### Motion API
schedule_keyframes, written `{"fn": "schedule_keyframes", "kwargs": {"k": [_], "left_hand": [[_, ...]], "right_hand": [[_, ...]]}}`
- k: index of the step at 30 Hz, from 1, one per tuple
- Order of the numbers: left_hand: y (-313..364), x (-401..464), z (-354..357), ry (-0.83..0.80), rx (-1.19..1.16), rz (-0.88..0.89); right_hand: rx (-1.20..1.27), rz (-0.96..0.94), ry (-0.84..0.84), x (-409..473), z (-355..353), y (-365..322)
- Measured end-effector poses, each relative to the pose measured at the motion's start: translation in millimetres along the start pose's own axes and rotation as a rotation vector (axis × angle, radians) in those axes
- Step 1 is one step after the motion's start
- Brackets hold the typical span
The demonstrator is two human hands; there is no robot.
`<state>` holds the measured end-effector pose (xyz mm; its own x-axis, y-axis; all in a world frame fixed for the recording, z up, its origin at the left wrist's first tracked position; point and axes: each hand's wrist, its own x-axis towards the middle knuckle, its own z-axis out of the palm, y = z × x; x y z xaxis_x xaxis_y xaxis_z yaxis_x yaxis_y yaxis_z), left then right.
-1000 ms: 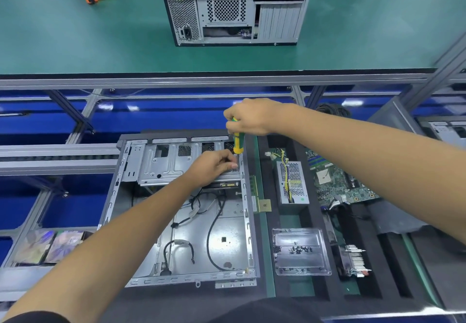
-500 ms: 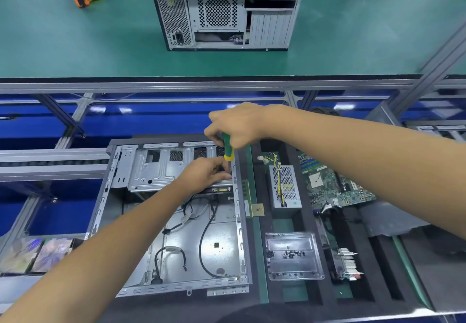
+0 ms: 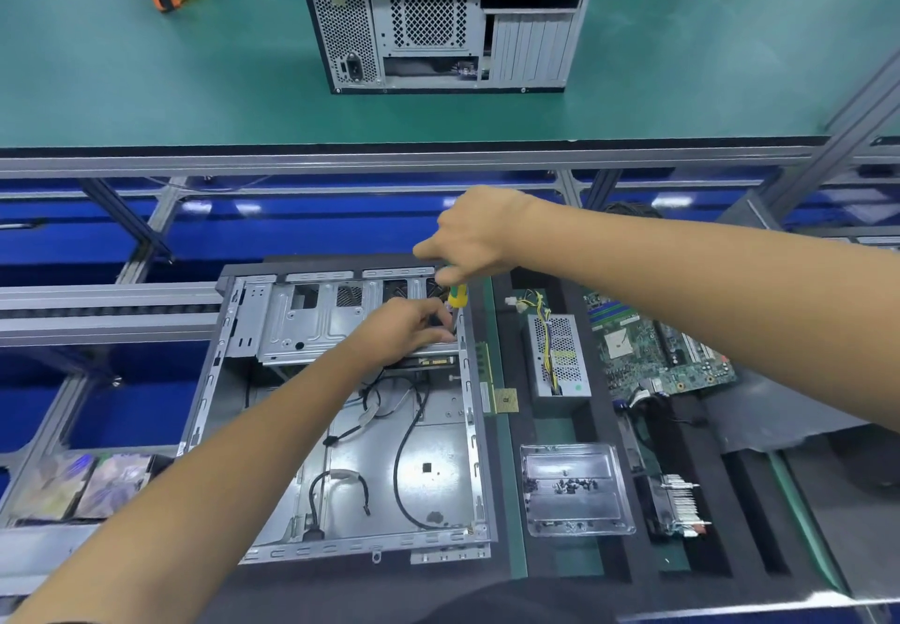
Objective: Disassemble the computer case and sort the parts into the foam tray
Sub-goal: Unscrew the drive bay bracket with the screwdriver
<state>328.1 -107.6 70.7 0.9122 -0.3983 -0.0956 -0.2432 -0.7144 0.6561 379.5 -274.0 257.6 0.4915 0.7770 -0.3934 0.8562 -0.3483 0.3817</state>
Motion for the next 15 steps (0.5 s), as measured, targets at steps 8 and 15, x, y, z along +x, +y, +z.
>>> {"fn": "schedule_keyframes", "kwargs": {"k": [8,15], "left_hand": [[-3.6,6.2,-8.4,-0.057,-0.028,0.014],[0.7,6.6,-11.6,-0.083,-0.010,0.010]], "right_hand": [[0.144,-0.006,-0.024,-3.5,2.6,-1.5],[0.355,-0.094,-0.029,-4.3,-2.3,-0.6]]}}
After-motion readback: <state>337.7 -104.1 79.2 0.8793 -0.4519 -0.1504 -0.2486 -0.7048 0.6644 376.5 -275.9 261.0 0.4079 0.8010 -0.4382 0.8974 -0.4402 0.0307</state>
